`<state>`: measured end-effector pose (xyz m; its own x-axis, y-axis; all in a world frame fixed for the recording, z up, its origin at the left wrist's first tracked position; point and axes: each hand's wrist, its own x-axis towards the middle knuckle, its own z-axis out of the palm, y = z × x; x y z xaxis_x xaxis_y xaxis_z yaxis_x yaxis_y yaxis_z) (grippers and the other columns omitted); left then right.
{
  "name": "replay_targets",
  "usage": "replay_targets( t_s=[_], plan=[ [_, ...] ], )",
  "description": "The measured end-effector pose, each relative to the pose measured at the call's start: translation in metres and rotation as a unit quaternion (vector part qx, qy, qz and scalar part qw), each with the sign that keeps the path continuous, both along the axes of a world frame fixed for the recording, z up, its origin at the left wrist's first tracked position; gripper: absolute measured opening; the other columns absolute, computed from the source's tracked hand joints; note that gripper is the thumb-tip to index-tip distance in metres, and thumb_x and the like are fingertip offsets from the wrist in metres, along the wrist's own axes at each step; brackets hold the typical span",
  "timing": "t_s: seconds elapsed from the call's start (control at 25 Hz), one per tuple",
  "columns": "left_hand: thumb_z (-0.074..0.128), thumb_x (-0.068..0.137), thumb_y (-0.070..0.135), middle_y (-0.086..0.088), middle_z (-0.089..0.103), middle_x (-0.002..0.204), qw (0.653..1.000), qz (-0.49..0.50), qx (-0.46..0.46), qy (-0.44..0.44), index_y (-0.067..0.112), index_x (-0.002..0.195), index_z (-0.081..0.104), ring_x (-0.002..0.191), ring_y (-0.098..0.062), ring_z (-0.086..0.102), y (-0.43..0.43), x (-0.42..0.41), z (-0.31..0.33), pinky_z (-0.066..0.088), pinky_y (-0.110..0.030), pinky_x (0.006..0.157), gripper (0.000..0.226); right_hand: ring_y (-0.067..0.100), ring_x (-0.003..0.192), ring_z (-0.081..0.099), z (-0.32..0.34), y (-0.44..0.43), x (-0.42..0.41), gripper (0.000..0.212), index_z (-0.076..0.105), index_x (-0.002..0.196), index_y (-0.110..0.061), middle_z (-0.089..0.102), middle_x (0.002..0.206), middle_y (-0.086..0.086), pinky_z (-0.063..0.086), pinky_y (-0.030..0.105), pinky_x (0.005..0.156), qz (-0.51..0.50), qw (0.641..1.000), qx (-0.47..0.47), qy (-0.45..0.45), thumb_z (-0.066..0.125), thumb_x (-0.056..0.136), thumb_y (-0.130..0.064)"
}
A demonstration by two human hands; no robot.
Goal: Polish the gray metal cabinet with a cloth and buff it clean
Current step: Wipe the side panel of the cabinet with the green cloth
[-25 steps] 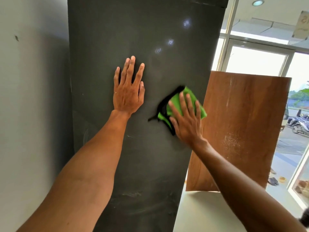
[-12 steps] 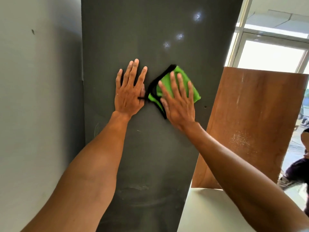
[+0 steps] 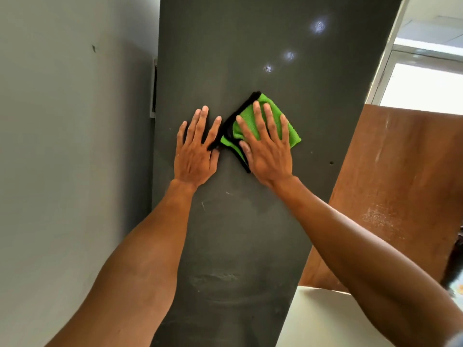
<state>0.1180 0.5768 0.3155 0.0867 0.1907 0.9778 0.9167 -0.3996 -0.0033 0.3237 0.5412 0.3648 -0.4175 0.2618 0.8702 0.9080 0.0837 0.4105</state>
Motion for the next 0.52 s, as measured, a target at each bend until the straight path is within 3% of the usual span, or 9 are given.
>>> replay_targets(
  t_s=[0.08,0.24,0.32,0.4,0.52],
  plan=[
    [0.046,0.096,0.022,-0.016,0.021,0.168,1.0,-0.004,-0.001,-0.005,0.018,0.16,0.032,0.157,-0.03,0.019,0.001,-0.005,-0.013,0.021,-0.051,0.124,0.066,0.032,0.156,0.01,-0.024,0.004,-0.009,0.054,0.023,0.161,-0.032,0.013,0.169,0.012,0.011,0.055,0.125,0.002,1.0,-0.005,-0.01,0.032,0.11,-0.044],
    [0.043,0.103,0.019,-0.016,0.022,0.168,1.0,0.01,-0.011,-0.002,0.017,0.16,0.032,0.157,-0.029,0.019,0.003,-0.015,-0.048,0.022,-0.05,0.125,0.059,0.032,0.156,0.016,-0.103,0.006,-0.01,0.056,0.027,0.16,-0.032,0.019,0.168,0.01,0.012,0.055,0.124,0.011,0.99,-0.041,-0.132,0.041,0.107,-0.044],
    [0.046,0.102,0.018,-0.015,0.022,0.169,0.999,0.017,-0.022,0.016,0.018,0.161,0.031,0.157,-0.028,0.019,0.001,-0.025,-0.06,0.023,-0.05,0.124,0.061,0.03,0.155,0.017,-0.11,0.008,-0.01,0.056,0.028,0.16,-0.034,0.02,0.168,0.009,0.011,0.054,0.125,0.018,0.983,-0.039,-0.177,0.041,0.107,-0.047],
    [0.049,0.1,0.016,-0.015,0.022,0.168,0.999,0.023,-0.021,0.028,0.018,0.16,0.031,0.156,-0.029,0.021,-0.001,-0.038,-0.058,0.024,-0.05,0.124,0.063,0.03,0.155,0.018,-0.085,0.01,-0.019,0.056,0.029,0.159,-0.034,0.021,0.168,0.009,0.012,0.053,0.125,0.033,0.986,-0.028,-0.163,0.041,0.106,-0.046],
    [0.049,0.095,0.016,-0.016,0.022,0.168,0.999,0.025,-0.025,-0.015,0.014,0.16,0.032,0.156,-0.03,0.021,-0.004,-0.047,-0.05,0.024,-0.05,0.123,0.067,0.031,0.156,0.016,-0.028,0.016,-0.053,0.054,0.028,0.16,-0.033,0.019,0.168,0.012,0.012,0.053,0.125,0.05,0.997,-0.018,-0.058,0.037,0.108,-0.043]
  ],
)
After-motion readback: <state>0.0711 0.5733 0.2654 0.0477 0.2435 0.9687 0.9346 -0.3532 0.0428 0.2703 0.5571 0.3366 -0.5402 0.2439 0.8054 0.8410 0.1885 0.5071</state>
